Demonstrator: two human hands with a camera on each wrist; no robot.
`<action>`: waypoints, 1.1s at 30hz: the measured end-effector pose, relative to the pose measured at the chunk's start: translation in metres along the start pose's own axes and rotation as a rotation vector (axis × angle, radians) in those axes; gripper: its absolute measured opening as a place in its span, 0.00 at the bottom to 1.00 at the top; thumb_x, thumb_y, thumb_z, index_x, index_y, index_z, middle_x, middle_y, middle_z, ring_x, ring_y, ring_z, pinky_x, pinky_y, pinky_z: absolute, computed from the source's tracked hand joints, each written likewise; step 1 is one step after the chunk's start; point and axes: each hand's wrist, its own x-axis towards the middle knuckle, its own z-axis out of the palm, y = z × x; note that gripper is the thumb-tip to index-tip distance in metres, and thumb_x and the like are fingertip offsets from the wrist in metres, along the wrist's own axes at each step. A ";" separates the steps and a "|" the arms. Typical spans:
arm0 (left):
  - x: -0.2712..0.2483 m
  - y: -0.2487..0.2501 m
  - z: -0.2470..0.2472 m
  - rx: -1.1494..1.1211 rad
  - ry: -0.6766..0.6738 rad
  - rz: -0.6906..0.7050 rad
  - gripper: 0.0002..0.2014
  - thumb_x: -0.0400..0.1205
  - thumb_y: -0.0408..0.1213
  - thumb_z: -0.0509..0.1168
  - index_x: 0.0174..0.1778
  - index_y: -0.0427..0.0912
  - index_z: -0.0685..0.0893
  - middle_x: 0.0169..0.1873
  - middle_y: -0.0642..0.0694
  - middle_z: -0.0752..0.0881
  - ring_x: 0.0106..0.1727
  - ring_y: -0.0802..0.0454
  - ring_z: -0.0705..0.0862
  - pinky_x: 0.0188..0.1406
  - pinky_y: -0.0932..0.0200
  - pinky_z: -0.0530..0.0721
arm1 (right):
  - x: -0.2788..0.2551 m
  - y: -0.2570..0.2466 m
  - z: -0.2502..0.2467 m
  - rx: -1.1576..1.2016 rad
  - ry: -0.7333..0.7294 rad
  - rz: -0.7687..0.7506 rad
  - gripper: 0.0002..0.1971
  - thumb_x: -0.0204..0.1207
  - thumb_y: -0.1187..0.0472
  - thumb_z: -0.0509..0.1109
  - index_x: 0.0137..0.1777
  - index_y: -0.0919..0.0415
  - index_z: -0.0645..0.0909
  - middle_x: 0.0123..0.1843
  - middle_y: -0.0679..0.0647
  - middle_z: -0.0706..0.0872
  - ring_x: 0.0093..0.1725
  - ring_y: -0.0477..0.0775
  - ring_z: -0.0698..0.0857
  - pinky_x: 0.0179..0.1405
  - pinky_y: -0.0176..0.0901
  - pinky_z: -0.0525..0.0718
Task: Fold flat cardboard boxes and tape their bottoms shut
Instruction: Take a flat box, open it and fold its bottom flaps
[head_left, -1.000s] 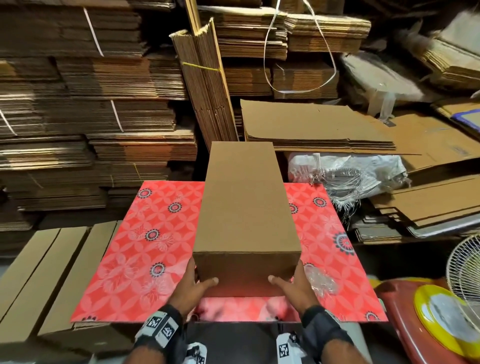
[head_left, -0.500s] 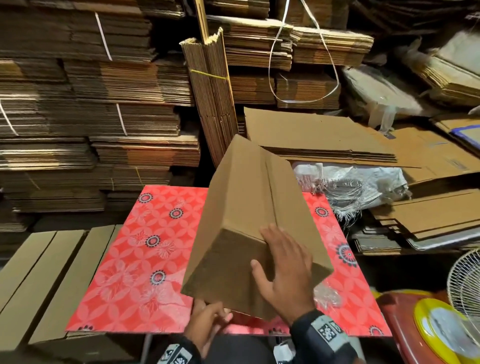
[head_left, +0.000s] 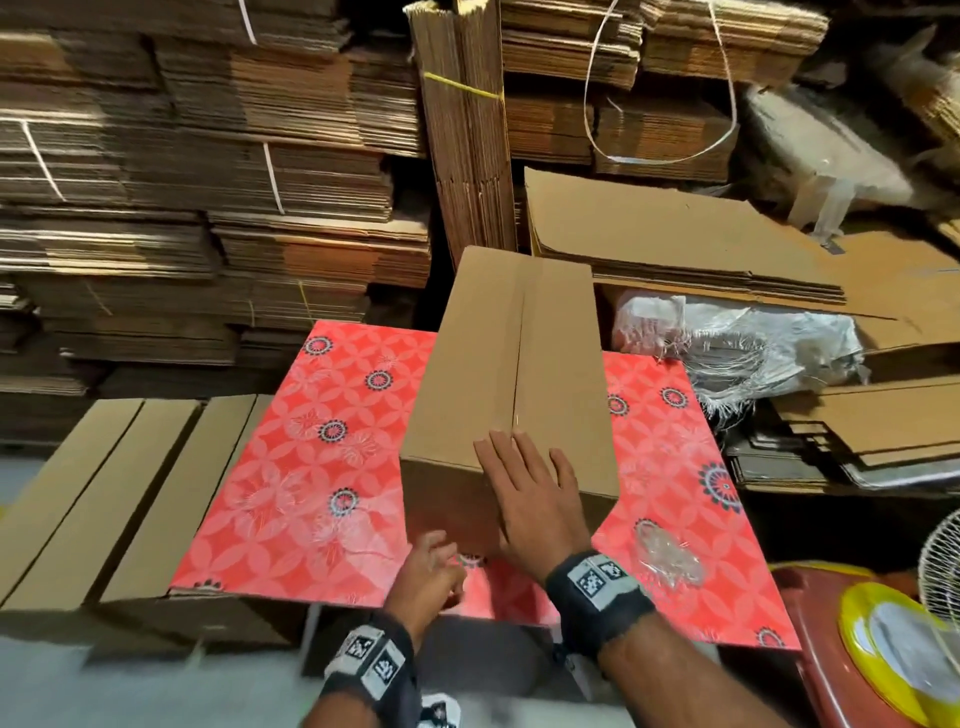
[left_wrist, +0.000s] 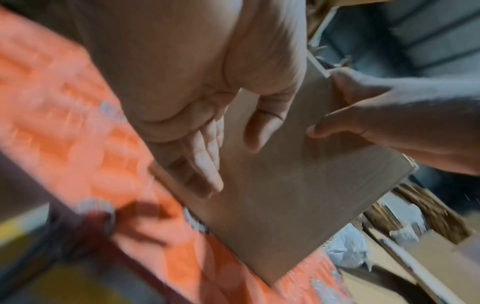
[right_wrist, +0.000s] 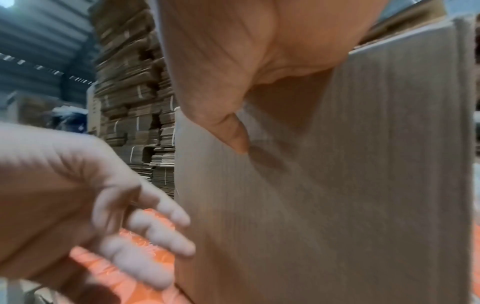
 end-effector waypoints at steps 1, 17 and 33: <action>0.000 0.006 -0.007 0.066 0.045 0.071 0.21 0.79 0.18 0.63 0.63 0.44 0.79 0.60 0.44 0.87 0.50 0.43 0.89 0.54 0.38 0.91 | 0.001 0.001 0.002 -0.003 0.002 0.005 0.51 0.64 0.54 0.78 0.89 0.50 0.61 0.88 0.51 0.67 0.86 0.59 0.68 0.79 0.68 0.68; 0.020 0.118 -0.012 0.916 0.161 0.990 0.20 0.79 0.53 0.60 0.61 0.49 0.85 0.67 0.51 0.84 0.70 0.48 0.79 0.69 0.54 0.66 | 0.006 0.055 -0.016 0.466 0.122 0.035 0.43 0.73 0.28 0.64 0.86 0.47 0.66 0.87 0.49 0.67 0.86 0.52 0.64 0.81 0.57 0.64; 0.097 0.135 -0.061 1.000 0.027 1.152 0.20 0.89 0.47 0.54 0.67 0.46 0.87 0.72 0.50 0.84 0.76 0.49 0.78 0.78 0.49 0.66 | 0.046 0.037 0.009 0.108 0.216 0.090 0.43 0.59 0.46 0.86 0.74 0.58 0.78 0.75 0.57 0.80 0.75 0.59 0.78 0.67 0.55 0.74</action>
